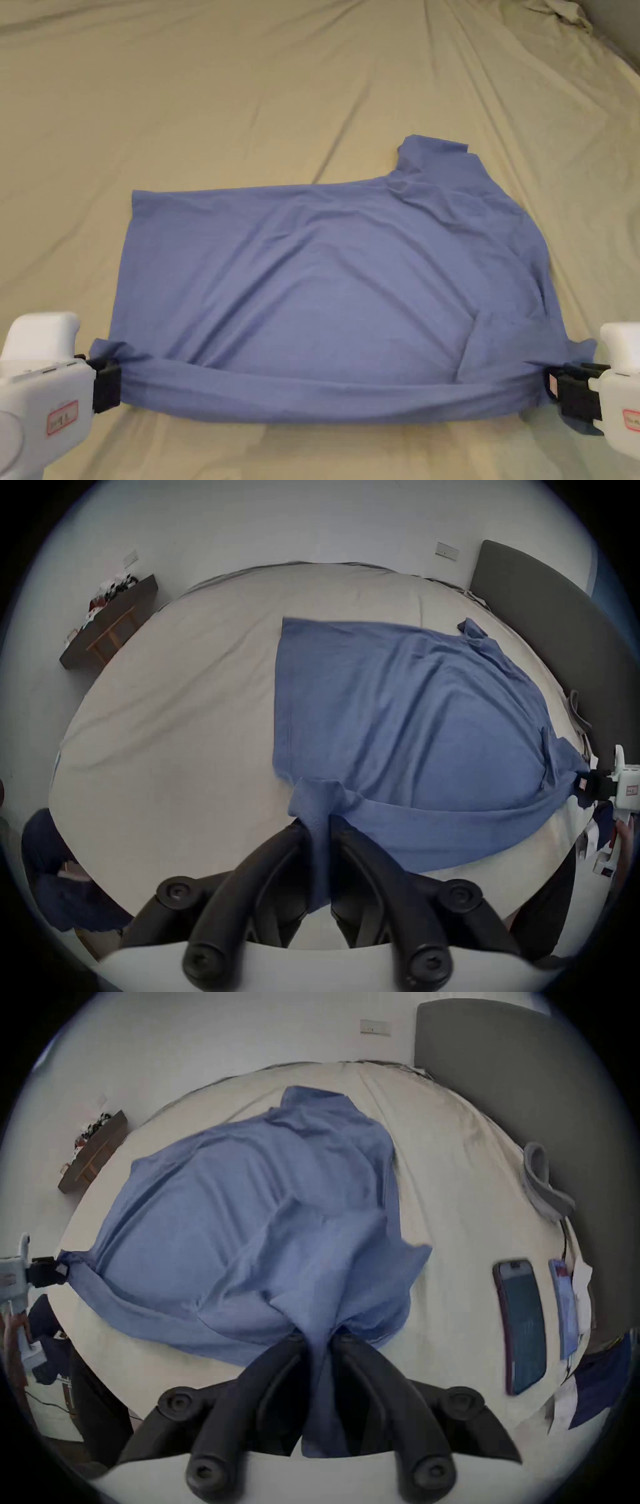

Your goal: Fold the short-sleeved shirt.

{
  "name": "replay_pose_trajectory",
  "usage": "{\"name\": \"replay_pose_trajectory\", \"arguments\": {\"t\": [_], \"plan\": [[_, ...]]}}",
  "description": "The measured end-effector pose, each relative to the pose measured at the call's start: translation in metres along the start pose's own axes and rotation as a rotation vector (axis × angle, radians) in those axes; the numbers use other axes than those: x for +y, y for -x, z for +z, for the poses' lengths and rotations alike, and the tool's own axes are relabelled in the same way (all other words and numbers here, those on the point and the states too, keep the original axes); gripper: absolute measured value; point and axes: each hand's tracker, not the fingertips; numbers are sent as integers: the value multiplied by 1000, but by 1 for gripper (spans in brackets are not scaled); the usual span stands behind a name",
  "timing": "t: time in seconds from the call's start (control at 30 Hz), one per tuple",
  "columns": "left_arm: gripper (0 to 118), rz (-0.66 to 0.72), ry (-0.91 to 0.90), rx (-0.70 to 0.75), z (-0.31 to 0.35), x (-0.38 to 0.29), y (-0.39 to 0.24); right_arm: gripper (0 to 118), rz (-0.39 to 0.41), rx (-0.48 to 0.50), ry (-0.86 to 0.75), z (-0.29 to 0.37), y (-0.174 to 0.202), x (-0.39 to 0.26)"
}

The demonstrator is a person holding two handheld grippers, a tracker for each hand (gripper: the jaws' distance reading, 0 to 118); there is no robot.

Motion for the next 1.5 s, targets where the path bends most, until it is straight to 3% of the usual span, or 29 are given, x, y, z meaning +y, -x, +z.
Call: {"name": "replay_pose_trajectory", "arguments": {"t": [0.2, 0.33, 0.5, 0.67, 0.7, 0.73, 0.77, 0.8, 0.9, 1.03, 1.07, 1.1, 1.13, 1.17, 1.5], "plan": [[9, -35, 19, -4, -63, 83, 0, 13, -18, 16, -17, -50, -10, 87], [9, -17, 114, 2, -123, 113, -1, 13, 20, -7, 36, -101, -5, 129], [9, -26, 185, 16, -160, 117, -5, 13, 48, -21, 111, -139, 1, 147], [9, 11, 173, 20, -151, 115, -2, 16, 46, -29, 129, -141, 4, 141], [22, -7, 164, 63, -148, 113, -1, 48, 54, -35, 126, -141, 5, 139], [48, -31, 164, 101, -145, 111, -1, 87, 61, -37, 129, -139, 6, 137], [80, -51, 143, 112, -137, 108, -1, 112, 60, -38, 118, -132, 7, 134], [90, -55, 131, 106, -129, 104, -2, 118, 45, -35, 86, -124, 5, 134], [90, -86, 53, 143, -96, 86, -7, 118, -12, 6, 44, -93, 7, 126], [90, -128, 1, 155, -48, 49, -14, 118, -9, 39, -44, -43, 17, 102], [88, -118, -29, 94, -34, 37, -15, 114, 12, 45, -65, -32, 21, 92], [66, -82, -45, 25, -31, 28, -10, 93, 37, 50, -69, -22, 26, 81], [28, -40, -47, 5, -27, 20, -12, 48, 44, 42, -68, -16, 31, 70], [2, 1, -61, 22, -21, 8, -15, 2, 62, 11, -77, -13, 36, 57], [2, -52, -11, 73, -40, 12, -11, 2, 49, 66, -79, -12, 35, 37]]}}
